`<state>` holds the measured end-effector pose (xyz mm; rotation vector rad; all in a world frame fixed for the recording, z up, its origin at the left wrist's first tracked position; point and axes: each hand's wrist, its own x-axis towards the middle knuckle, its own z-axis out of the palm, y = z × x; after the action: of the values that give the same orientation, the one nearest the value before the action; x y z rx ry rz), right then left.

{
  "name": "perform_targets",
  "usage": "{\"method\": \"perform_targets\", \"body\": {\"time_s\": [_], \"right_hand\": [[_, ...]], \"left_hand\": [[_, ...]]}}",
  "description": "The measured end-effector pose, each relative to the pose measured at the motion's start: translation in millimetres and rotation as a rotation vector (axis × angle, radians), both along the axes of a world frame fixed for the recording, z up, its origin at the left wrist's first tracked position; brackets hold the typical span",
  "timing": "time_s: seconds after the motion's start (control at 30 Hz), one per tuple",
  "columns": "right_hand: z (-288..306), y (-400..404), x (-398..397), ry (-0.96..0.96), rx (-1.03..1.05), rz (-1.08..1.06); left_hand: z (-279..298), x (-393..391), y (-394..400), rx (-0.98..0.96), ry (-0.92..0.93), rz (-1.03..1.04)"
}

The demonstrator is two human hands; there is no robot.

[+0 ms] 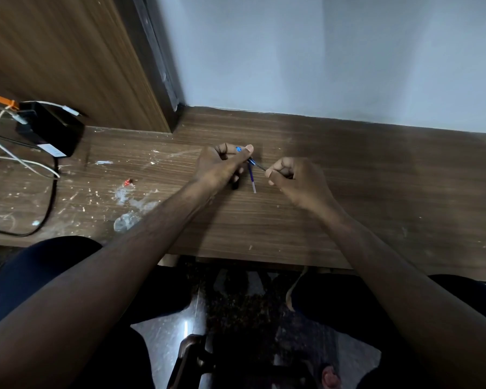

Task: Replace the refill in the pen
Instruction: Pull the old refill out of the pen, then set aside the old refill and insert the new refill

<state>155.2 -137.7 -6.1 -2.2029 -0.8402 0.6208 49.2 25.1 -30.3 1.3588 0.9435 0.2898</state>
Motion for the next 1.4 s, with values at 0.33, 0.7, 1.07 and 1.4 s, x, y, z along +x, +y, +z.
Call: {"method": "perform_targets", "body": {"time_s": [0.33, 0.7, 1.07, 1.4], "right_hand": [[1.5, -4.8, 6.4, -0.061, -0.018, -0.113], [-4.9, -2.8, 1.7, -0.012, -0.014, -0.081], [-5.1, 0.0, -0.4, 0.231, 0.043, -0.188], [-11.4, -18.3, 15.5, 0.248, -0.262, -0.093]], "left_hand": [[3.0, -19.4, 25.2, 0.297, 0.159, -0.180], [-5.2, -20.4, -9.2, 0.760, 0.399, -0.410], [-1.9, -1.6, -10.6, 0.097, 0.021, -0.216], [15.0, 3.7, 11.7, 0.286, 0.062, -0.025]]}}
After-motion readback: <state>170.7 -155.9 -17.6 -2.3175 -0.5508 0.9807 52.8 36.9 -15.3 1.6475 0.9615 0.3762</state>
